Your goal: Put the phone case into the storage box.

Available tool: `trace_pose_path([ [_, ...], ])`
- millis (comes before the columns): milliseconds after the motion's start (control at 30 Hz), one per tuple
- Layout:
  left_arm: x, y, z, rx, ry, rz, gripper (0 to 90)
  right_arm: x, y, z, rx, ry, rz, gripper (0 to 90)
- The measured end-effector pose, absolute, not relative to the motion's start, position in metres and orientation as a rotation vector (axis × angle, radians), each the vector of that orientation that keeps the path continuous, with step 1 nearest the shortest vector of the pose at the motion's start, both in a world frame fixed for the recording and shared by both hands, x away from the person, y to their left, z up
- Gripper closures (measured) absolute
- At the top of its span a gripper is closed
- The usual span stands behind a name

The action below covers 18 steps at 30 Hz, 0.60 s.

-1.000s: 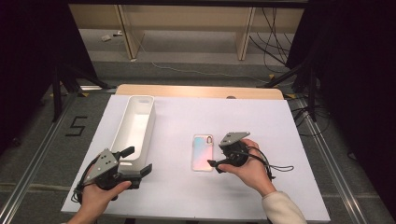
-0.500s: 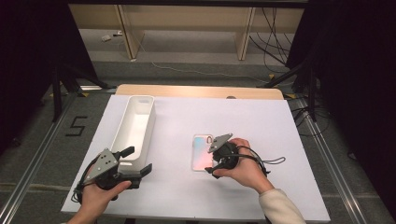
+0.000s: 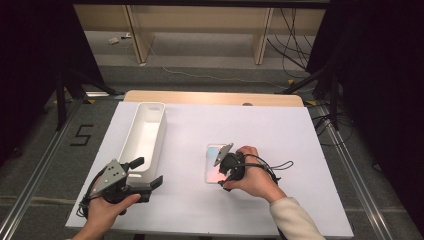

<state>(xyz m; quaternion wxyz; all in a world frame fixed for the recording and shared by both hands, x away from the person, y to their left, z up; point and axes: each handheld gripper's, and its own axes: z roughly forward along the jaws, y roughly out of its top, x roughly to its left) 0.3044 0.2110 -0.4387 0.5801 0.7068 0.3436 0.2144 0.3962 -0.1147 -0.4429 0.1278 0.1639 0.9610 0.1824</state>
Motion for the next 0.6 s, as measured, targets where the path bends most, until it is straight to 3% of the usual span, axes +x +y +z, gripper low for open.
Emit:
trace_pose_path([
  [600,0.305,0.211,-0.439,1.65,0.798,0.494,10.0,0.401,-0.094,-0.447,0.307,2.832,0.376,36.6],
])
